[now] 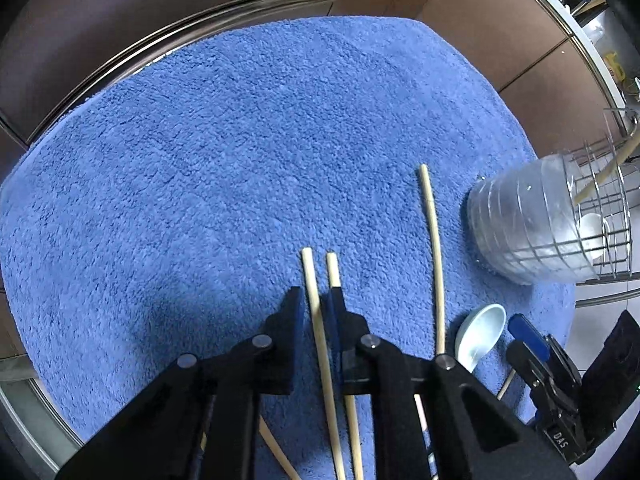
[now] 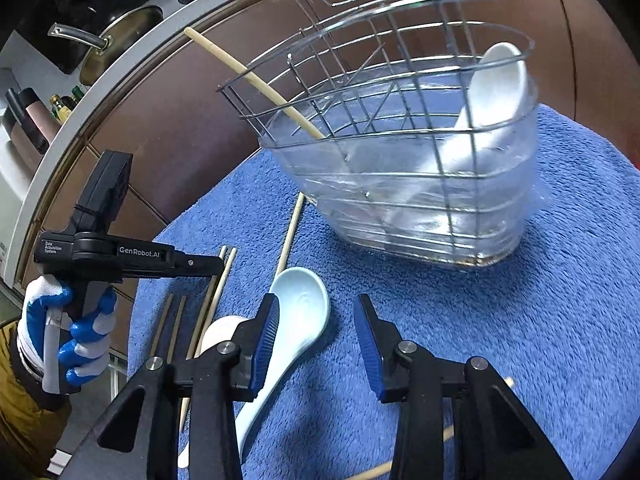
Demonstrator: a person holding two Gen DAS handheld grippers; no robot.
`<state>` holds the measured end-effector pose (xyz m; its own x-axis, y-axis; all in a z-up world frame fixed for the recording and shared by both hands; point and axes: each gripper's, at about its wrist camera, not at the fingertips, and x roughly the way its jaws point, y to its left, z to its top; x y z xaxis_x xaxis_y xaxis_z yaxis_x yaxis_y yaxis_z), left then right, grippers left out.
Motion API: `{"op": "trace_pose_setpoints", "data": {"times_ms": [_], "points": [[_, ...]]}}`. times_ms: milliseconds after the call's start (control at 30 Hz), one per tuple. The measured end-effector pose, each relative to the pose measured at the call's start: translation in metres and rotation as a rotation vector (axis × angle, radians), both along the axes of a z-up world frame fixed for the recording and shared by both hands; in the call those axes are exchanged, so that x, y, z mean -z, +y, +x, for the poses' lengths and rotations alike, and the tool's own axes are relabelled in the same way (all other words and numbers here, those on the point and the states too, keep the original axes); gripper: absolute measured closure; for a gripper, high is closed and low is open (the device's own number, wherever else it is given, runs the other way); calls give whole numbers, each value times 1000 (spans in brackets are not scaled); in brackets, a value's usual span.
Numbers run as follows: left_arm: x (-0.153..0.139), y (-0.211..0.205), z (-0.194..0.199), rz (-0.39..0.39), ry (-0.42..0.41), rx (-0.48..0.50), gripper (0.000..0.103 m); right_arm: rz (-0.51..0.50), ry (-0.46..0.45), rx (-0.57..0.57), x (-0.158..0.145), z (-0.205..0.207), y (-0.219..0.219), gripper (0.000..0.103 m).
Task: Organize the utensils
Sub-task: 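Lower the right tool to a pale blue spoon while the left tool nears chopsticks, then grasp the pale blue spoon with the right tool while the left grasps a chopstick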
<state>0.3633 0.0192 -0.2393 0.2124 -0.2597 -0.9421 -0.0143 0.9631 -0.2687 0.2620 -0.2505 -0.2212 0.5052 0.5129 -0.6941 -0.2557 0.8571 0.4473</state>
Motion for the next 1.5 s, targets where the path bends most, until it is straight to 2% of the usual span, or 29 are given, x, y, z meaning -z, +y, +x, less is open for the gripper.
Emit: {"op": "trace_pose_setpoints", "data": {"times_ms": [133,167,400,500,567,700,867,1133,1200,1267,1400,1500], "points": [[3,4,8,-15,22,-1,93,-9,14,-23,2,9,6,70],[4,4,9,-9,23,-4,97,-16,15,-27,2,9,8,70],[8,0,15,6,27,7,97,-55,39,-60,12,20,18,74],[9,-4,14,19,26,14,97,-67,43,-77,15,22,22,83],[9,-7,16,24,29,14,97,-67,43,-83,15,22,22,93],[11,-15,18,36,21,15,97,-84,23,-77,13,18,27,94],[12,-23,8,66,-32,28,97,-74,-19,-46,3,1,27,95],[11,-24,-10,60,-95,-4,98,-93,-107,-11,-24,-39,28,95],[11,-22,-12,35,-102,-32,98,-96,-121,-11,-30,-49,30,95],[3,-16,-17,2,-129,-48,99,-102,-138,-9,-35,-60,33,95],[-24,-14,-44,-53,-245,-54,99,-118,-169,6,-47,-80,31,95],[-48,-16,-67,-62,-326,-31,99,-112,-192,21,-55,-92,30,95]]}}
